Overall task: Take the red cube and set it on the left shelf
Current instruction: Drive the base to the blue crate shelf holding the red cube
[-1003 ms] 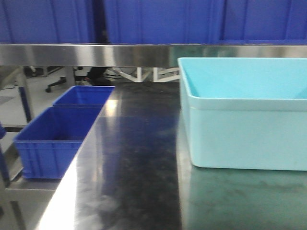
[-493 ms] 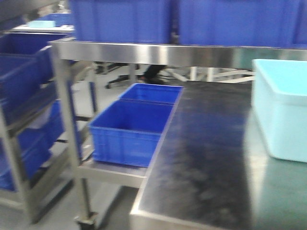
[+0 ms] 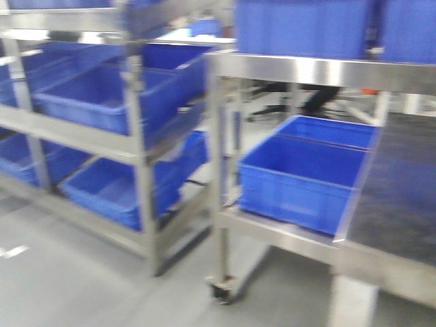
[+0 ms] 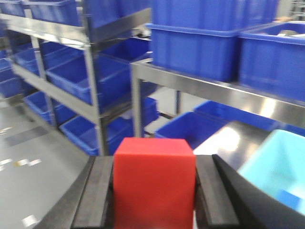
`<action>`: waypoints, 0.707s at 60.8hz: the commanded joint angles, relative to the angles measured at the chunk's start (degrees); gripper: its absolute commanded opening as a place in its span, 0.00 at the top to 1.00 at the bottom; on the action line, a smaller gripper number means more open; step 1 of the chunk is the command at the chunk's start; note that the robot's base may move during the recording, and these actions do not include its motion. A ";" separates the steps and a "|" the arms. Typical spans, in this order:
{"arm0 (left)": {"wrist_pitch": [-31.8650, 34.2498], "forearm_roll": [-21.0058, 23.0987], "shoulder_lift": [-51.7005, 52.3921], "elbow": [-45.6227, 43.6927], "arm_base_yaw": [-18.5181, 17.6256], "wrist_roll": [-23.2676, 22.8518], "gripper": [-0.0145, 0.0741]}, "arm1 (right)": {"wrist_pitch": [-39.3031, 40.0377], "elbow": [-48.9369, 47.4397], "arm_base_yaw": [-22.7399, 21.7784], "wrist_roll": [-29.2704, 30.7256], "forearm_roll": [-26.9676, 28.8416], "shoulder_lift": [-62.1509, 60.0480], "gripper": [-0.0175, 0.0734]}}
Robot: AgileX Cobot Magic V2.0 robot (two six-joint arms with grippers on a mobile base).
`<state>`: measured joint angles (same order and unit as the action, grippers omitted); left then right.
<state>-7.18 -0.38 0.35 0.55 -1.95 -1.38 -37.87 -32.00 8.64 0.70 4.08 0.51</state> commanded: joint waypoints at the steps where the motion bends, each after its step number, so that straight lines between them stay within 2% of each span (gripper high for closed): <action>1: 4.92 0.38 0.85 1.32 -0.08 -0.05 0.72 | 5.61 -1.35 -0.18 0.03 -0.47 1.01 0.62; 43: 4.92 0.38 0.85 1.32 -1.39 -0.05 0.72 | 5.61 -1.35 -0.18 0.03 -0.47 1.01 0.62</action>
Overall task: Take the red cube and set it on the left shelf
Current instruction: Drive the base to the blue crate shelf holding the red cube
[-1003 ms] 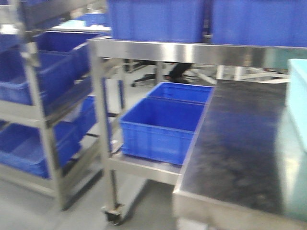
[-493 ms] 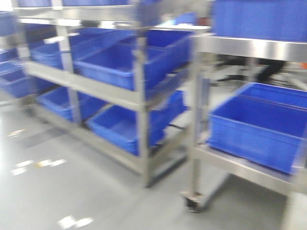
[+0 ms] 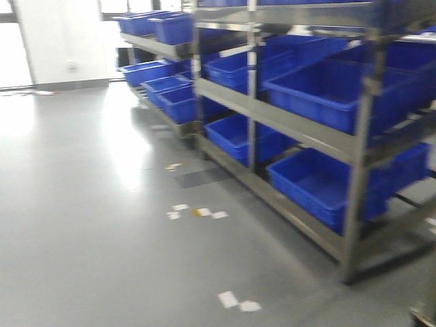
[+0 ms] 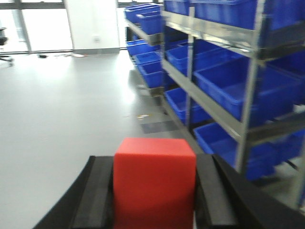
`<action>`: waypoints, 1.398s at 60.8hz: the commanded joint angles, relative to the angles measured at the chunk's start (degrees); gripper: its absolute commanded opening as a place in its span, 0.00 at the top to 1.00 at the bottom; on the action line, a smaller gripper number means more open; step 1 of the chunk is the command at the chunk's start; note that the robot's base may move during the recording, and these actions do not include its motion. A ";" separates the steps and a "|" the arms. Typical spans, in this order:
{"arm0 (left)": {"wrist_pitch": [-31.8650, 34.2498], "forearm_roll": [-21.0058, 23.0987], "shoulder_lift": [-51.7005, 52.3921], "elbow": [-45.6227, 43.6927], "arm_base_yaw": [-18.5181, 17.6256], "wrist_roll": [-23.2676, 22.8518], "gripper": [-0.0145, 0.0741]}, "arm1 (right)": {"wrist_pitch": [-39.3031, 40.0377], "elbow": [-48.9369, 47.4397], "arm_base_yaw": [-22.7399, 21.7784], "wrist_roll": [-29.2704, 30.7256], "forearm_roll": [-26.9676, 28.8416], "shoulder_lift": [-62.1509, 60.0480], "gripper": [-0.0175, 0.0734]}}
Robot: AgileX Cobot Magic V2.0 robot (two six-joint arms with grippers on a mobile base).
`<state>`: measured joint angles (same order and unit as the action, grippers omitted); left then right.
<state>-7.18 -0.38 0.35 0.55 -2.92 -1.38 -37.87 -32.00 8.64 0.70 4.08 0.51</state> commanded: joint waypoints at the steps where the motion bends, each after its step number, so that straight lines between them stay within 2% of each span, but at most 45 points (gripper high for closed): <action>1: 4.92 0.38 0.85 1.32 -0.41 -0.05 0.72 | 5.61 -1.35 -0.18 0.03 -0.47 1.01 0.62; 85: 4.92 0.38 0.85 1.32 -0.41 -0.05 0.72 | 5.61 -1.35 -0.18 0.03 -0.47 1.01 0.62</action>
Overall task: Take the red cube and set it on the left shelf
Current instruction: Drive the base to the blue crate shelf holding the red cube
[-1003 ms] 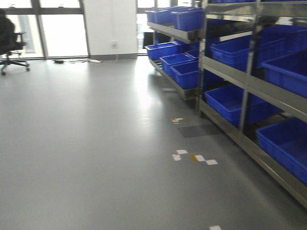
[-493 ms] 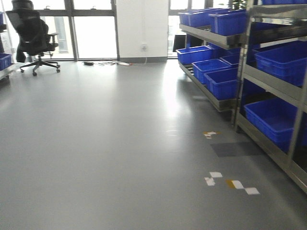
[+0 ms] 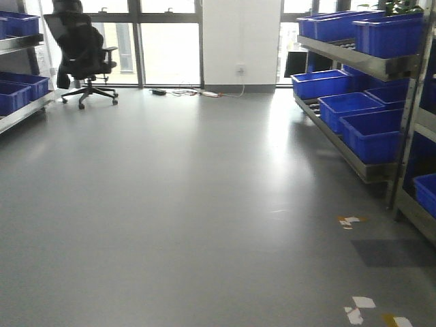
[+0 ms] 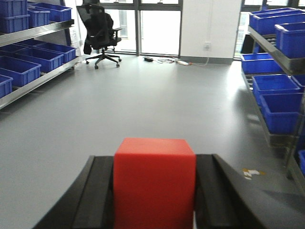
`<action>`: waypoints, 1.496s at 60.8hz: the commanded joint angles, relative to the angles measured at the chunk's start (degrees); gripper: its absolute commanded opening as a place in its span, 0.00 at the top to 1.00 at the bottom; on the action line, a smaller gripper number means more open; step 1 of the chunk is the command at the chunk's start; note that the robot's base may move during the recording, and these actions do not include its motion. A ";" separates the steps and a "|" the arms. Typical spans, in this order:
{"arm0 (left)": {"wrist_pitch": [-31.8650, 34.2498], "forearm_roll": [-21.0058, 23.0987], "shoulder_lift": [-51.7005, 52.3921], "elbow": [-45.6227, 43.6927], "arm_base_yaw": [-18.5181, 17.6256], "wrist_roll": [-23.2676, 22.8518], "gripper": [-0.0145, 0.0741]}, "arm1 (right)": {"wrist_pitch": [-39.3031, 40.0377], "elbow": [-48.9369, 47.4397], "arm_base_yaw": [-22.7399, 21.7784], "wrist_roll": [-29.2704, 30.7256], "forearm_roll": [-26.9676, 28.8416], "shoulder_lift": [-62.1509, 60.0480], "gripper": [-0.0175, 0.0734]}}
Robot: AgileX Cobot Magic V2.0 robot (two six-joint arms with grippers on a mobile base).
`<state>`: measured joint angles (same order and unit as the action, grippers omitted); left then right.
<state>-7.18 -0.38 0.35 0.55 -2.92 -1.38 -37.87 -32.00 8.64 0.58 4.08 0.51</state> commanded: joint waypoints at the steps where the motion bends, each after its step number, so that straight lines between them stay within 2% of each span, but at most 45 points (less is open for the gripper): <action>1: 4.92 0.38 0.85 1.32 -0.41 -0.05 0.72 | 5.61 -1.35 -0.18 0.14 -0.47 1.01 0.62; 91: 4.92 0.38 0.85 1.32 -0.41 -0.05 0.72 | 5.61 -1.35 -0.18 0.14 -0.47 1.01 0.62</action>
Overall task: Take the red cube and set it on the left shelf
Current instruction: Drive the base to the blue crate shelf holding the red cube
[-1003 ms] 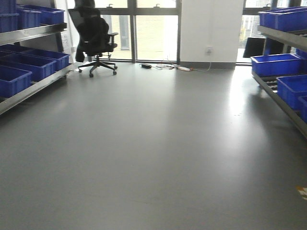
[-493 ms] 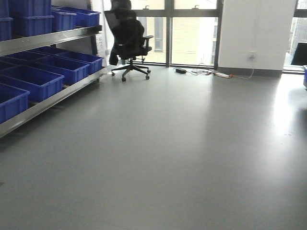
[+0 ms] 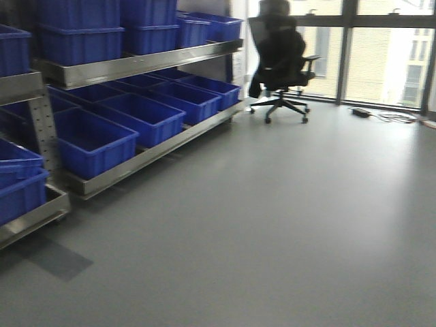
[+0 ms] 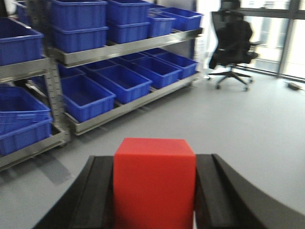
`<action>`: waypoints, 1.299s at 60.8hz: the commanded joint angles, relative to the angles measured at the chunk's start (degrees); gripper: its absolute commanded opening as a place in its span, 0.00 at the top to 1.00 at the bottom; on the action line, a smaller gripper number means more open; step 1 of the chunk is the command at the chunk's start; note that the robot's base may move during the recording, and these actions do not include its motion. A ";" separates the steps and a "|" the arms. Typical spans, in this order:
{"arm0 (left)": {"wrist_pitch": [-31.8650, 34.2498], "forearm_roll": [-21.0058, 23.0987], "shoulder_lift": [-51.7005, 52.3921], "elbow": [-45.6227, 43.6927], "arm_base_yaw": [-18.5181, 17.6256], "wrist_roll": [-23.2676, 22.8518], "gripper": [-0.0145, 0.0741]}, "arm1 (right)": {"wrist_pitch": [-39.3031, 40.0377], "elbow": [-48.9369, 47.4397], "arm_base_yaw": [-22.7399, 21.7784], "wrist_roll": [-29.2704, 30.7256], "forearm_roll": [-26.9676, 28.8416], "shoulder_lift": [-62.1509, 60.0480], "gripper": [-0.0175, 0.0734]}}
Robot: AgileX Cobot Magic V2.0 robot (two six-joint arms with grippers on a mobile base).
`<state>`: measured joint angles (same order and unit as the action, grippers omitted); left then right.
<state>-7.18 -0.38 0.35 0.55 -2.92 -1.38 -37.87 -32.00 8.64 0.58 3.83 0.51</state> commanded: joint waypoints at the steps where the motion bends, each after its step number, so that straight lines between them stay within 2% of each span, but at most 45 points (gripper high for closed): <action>1: 4.92 0.38 0.85 1.32 -0.41 -0.05 0.72 | 5.61 -1.35 -0.18 0.14 -0.22 1.01 0.62; 79: 4.92 0.38 0.85 1.32 -0.41 -0.05 0.72 | 5.61 -1.35 -0.18 0.14 -0.22 1.01 0.62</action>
<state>-7.18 -0.38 0.35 0.55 -2.92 -1.38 -37.87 -32.00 8.64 0.58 3.83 0.51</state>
